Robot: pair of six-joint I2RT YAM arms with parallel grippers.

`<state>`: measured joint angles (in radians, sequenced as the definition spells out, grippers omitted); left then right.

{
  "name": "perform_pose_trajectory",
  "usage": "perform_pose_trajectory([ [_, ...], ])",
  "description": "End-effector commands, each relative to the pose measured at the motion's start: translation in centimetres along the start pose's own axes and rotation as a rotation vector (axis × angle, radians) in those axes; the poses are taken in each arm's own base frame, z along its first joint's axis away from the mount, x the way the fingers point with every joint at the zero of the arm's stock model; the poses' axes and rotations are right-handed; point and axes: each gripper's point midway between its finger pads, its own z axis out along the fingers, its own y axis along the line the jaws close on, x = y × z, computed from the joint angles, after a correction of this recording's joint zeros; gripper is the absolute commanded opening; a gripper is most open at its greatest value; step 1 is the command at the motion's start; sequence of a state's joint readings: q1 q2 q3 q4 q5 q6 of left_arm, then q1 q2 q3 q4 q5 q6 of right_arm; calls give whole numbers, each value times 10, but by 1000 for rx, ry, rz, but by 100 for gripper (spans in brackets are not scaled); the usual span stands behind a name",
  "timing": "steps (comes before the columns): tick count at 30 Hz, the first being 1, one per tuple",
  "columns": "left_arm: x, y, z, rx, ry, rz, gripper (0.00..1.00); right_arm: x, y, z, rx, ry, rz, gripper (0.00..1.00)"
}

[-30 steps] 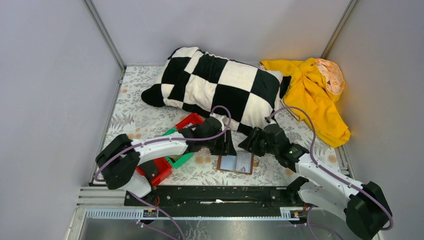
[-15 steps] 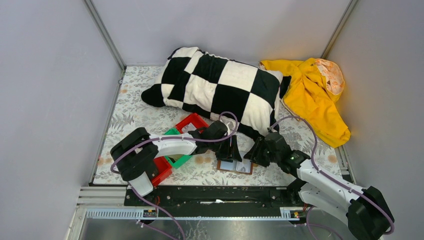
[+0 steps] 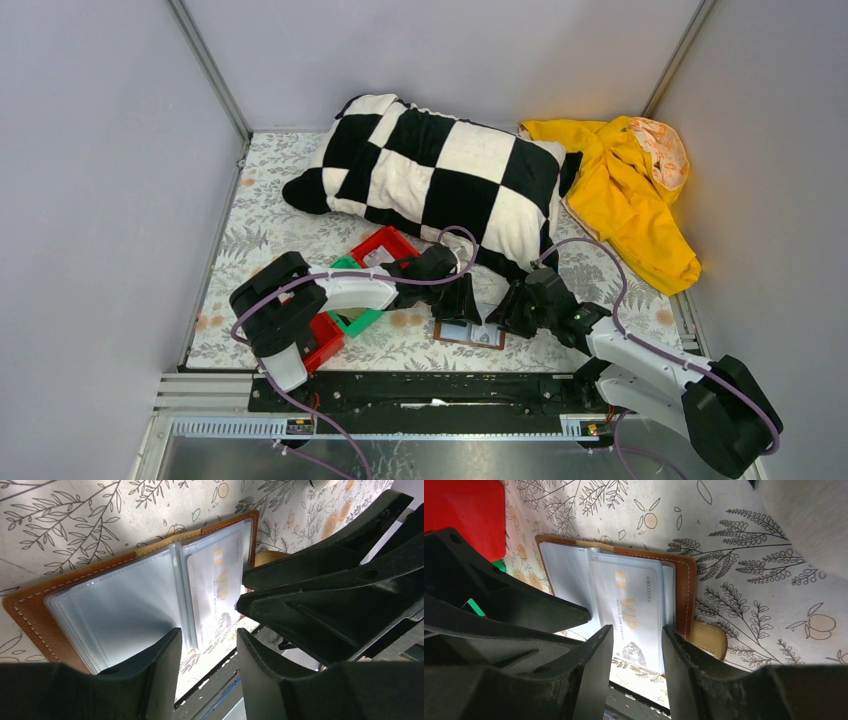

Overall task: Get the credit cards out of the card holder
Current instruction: Remove the credit card from the card holder.

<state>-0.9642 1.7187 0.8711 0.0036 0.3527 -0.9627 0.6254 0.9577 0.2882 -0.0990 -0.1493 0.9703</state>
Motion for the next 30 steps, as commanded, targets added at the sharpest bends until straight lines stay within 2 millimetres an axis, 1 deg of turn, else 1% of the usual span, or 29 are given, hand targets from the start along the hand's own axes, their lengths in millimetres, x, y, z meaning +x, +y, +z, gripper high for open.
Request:
perform_pose_trajectory([
  [1, -5, -5, 1, 28, -31, 21, 48, -2, 2, 0, -20, -12, 14, 47],
  [5, -4, -5, 0, 39, -34, 22, 43, -4, 5, -3, -35, -26, 8, 47],
  [8, -4, -5, 0, 44, -33, 23, 37, -3, 5, -4, -28, -16, 4, 46],
  [12, -4, -5, 0, 53, -35, 22, 30, -7, 5, -7, -14, -33, 4, 46],
  [19, -4, 0, 0, 40, -37, 18, 28, -17, 6, -13, -5, -90, 9, 45],
  [25, -5, 1, -2, 36, -45, 17, 28, -15, 12, -13, -27, -73, -6, 45],
  [30, -5, 2, -1, 32, -39, 13, 28, -13, 16, -9, -44, -53, -14, 44],
])
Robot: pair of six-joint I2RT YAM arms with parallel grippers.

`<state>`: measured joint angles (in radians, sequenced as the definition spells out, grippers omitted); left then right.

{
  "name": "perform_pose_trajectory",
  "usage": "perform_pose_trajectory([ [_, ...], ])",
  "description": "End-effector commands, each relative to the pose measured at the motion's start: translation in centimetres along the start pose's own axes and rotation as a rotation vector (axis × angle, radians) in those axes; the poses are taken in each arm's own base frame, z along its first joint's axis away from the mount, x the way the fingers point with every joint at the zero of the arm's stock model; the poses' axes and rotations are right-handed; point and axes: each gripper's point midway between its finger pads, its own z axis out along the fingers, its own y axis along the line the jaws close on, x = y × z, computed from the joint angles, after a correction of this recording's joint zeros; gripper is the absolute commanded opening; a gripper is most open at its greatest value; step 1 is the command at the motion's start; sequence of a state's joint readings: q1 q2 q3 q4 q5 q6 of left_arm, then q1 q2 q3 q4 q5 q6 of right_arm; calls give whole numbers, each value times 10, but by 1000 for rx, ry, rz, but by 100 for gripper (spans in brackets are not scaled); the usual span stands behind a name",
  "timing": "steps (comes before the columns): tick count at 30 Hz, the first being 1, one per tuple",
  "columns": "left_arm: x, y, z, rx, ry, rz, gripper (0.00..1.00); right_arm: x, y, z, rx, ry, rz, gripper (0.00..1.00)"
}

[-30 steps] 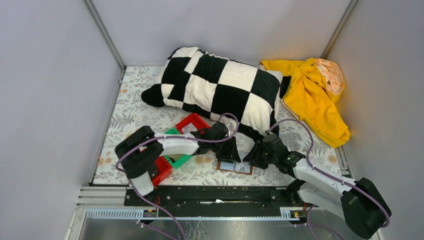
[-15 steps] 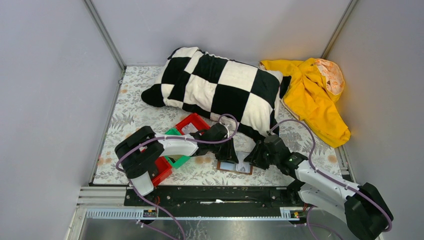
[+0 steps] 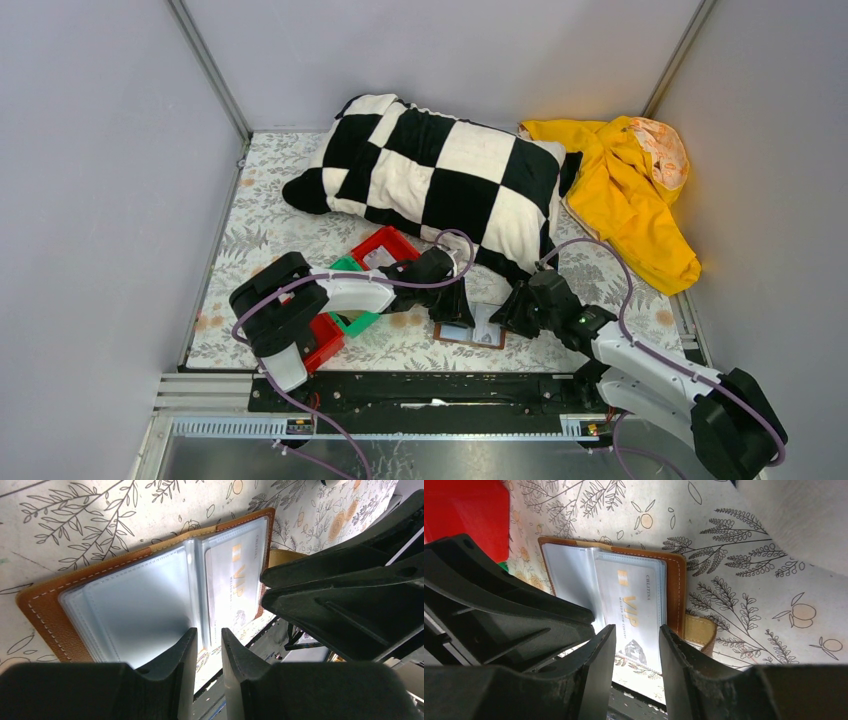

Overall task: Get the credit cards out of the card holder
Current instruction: Remove the credit card from the card holder.

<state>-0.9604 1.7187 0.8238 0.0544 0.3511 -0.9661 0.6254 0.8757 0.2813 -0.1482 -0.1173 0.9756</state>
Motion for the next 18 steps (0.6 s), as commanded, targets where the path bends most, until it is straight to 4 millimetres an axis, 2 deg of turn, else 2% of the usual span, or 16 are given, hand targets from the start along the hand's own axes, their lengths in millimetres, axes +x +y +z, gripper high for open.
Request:
perform_pose_trajectory([
  [1, -8, -8, -3, 29, -32, 18, 28, -9, 17, 0, -38, -8, -17, 44],
  [18, -9, -9, -2, 26, -30, 20, 28, -16, 23, -4, -55, -42, -16, 44],
])
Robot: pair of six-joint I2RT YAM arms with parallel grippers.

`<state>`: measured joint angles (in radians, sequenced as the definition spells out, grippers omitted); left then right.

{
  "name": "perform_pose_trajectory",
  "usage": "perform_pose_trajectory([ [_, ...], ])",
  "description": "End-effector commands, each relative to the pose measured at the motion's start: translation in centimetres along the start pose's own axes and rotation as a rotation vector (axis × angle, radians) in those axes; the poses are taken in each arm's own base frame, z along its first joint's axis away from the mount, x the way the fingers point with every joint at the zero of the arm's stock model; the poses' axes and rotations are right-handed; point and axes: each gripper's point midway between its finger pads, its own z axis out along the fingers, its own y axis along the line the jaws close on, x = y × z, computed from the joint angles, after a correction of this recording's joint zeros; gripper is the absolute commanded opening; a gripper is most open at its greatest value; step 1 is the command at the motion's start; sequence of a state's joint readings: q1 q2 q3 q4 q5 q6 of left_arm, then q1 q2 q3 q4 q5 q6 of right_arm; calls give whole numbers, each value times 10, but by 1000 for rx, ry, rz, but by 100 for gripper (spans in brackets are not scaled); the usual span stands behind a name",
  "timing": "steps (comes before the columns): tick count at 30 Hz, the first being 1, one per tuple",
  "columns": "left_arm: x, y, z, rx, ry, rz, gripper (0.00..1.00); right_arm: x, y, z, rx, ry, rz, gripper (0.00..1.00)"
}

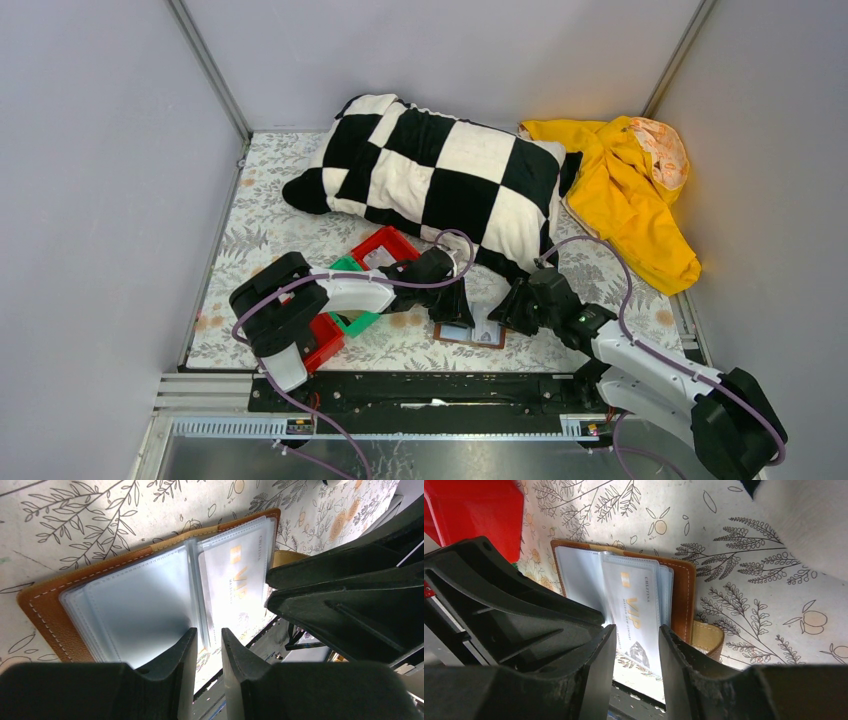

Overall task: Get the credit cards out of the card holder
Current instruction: Remove the credit card from the card holder.

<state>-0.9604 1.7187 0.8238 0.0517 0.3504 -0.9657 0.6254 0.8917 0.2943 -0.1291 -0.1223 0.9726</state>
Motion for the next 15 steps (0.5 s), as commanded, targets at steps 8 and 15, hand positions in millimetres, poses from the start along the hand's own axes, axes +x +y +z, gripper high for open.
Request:
perform_pose_trajectory([
  [8, -8, -9, -3, 28, -27, 23, 28, -12, 13, -4, -20, -37, -8, 44],
  [15, -9, -10, -1, 30, -27, 24, 29, -22, 7, -9, 35, -80, -29, 44],
])
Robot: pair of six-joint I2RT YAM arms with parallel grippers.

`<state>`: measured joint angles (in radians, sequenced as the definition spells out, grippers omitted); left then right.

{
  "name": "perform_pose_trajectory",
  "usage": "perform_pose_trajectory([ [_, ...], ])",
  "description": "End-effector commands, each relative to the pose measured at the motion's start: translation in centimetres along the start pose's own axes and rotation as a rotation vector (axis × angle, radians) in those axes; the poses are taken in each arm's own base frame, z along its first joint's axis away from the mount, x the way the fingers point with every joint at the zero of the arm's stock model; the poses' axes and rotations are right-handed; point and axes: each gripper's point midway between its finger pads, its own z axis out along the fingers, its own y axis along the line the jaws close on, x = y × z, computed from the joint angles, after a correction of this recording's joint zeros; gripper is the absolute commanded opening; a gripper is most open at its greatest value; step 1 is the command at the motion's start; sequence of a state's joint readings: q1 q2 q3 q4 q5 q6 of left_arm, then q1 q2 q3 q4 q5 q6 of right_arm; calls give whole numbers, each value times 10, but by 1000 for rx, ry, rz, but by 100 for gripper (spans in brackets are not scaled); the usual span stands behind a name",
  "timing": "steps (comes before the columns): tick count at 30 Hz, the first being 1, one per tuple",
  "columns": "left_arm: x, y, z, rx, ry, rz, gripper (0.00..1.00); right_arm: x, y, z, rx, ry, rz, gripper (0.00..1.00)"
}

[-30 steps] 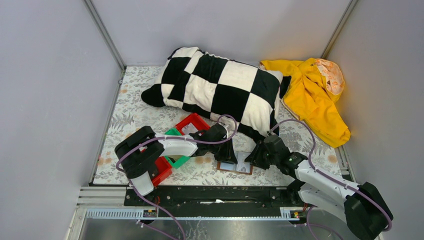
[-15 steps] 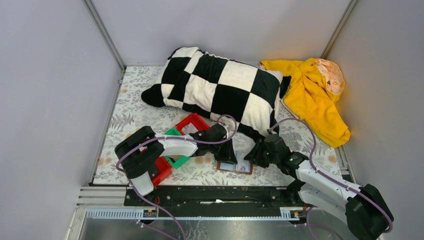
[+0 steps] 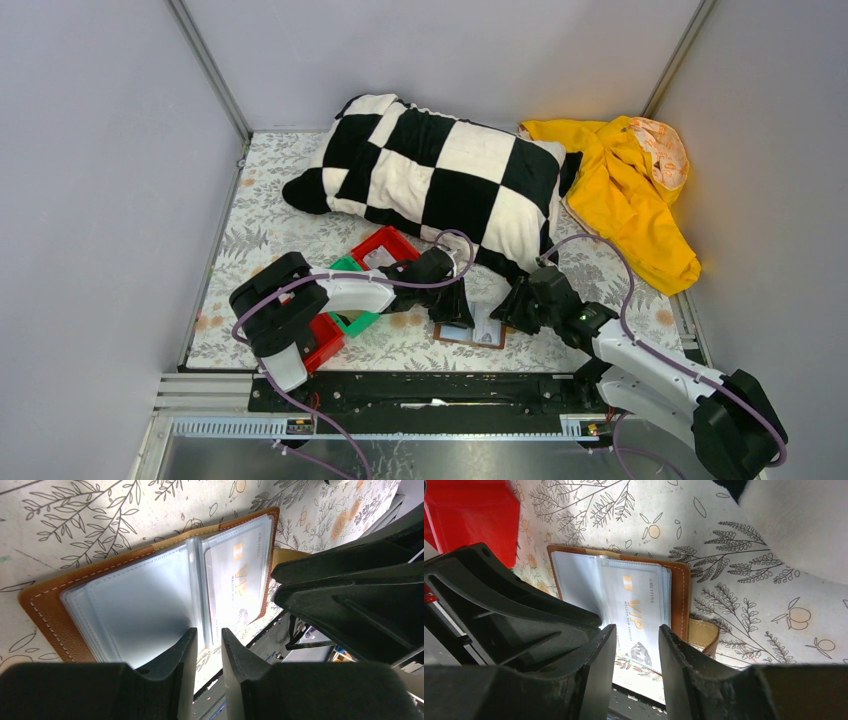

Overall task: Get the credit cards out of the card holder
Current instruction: Remove the credit card from the card holder.

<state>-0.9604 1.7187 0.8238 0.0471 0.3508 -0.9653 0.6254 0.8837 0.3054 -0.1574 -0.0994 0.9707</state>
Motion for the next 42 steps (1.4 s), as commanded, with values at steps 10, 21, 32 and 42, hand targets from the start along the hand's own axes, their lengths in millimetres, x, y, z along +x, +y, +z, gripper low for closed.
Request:
perform_pose_trajectory([
  [10, -10, -10, -1, 35, -31, 22, 29, -6, 13, 2, -16, 17, -50, 44],
  [21, -9, -9, -2, 34, -34, 22, 29, -1, 8, 7, -15, 28, -39, 44],
  [32, -9, -9, -3, 38, -36, 25, 29, 1, -8, 7, 39, 21, -40, 43],
  [42, -8, -8, -4, 37, -36, 23, 29, 6, -11, 7, 40, 37, -52, 44],
])
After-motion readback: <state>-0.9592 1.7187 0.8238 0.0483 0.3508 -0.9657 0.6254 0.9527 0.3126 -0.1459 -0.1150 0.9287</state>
